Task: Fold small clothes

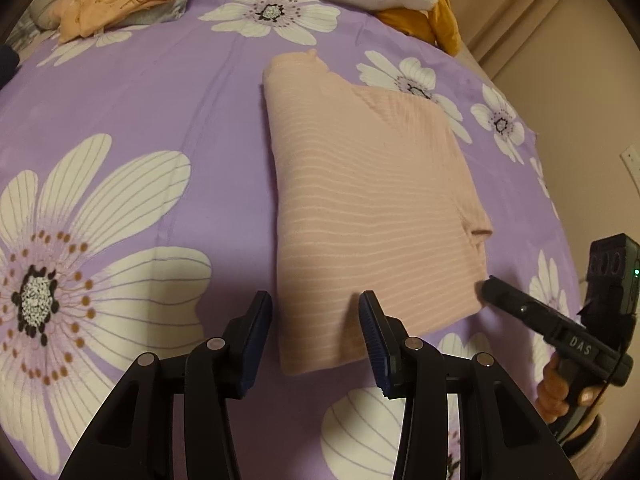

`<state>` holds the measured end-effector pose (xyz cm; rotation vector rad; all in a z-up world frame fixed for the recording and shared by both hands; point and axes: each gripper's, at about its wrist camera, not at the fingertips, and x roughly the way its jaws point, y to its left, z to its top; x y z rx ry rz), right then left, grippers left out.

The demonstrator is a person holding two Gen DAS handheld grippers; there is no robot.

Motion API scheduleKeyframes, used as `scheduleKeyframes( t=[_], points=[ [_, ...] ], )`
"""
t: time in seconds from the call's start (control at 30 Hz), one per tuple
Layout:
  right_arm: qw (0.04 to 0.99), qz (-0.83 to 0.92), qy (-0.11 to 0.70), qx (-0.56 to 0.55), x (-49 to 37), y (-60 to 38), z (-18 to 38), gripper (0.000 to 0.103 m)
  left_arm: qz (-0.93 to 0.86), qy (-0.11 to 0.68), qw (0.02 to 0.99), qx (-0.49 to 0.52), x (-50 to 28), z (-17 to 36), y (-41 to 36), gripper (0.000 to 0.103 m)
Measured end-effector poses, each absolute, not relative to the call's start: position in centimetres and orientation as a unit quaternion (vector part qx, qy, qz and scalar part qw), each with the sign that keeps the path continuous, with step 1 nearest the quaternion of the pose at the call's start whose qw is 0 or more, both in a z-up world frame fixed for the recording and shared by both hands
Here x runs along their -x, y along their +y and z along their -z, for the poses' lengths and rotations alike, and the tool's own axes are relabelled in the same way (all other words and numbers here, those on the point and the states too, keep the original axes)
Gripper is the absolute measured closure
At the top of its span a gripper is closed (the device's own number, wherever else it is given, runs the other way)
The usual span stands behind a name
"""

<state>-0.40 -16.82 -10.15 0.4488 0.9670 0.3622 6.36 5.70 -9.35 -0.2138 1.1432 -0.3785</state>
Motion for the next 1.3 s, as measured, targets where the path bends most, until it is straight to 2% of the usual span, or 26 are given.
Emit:
scheduleKeyframes(
  t=[0.33,0.5,0.6,0.7,0.9,1.17,1.27,1.3],
  points=[
    [0.85,-0.178,0.46,-0.186,0.3,-15.9,10.3,0.067,0.178,0.543,0.815,0.097,-6.5,9.7,5.5,0.06],
    [0.858,-0.18,0.454,-0.158,0.3,-15.1,10.2,0.088,0.178,0.544,0.814,0.095,-6.7,9.9,5.5,0.06],
    [0.873,-0.187,0.433,-0.124,0.9,-14.2,9.1,0.091,0.177,0.545,0.814,0.094,-6.8,10.0,5.5,0.06],
    [0.877,-0.186,0.422,-0.138,0.8,-15.0,8.4,0.092,0.176,0.545,0.814,0.095,-6.9,9.9,5.3,0.06],
    [0.884,-0.164,0.407,-0.164,1.4,-17.1,7.5,0.093,0.186,0.54,0.816,0.093,-6.7,9.5,5.0,0.06],
    [0.864,-0.153,0.449,-0.167,0.9,-16.8,9.9,0.09,0.184,0.545,0.813,0.087,-6.9,9.9,4.6,0.06],
    [0.857,-0.161,0.449,-0.195,0.7,-17.6,9.5,0.081,0.181,0.541,0.818,0.077,-7.1,9.5,4.7,0.06],
    [0.856,-0.162,0.446,-0.205,0.6,-17.9,9.4,0.071,0.179,0.54,0.819,0.075,-7.3,9.4,4.8,0.06]
  ],
)
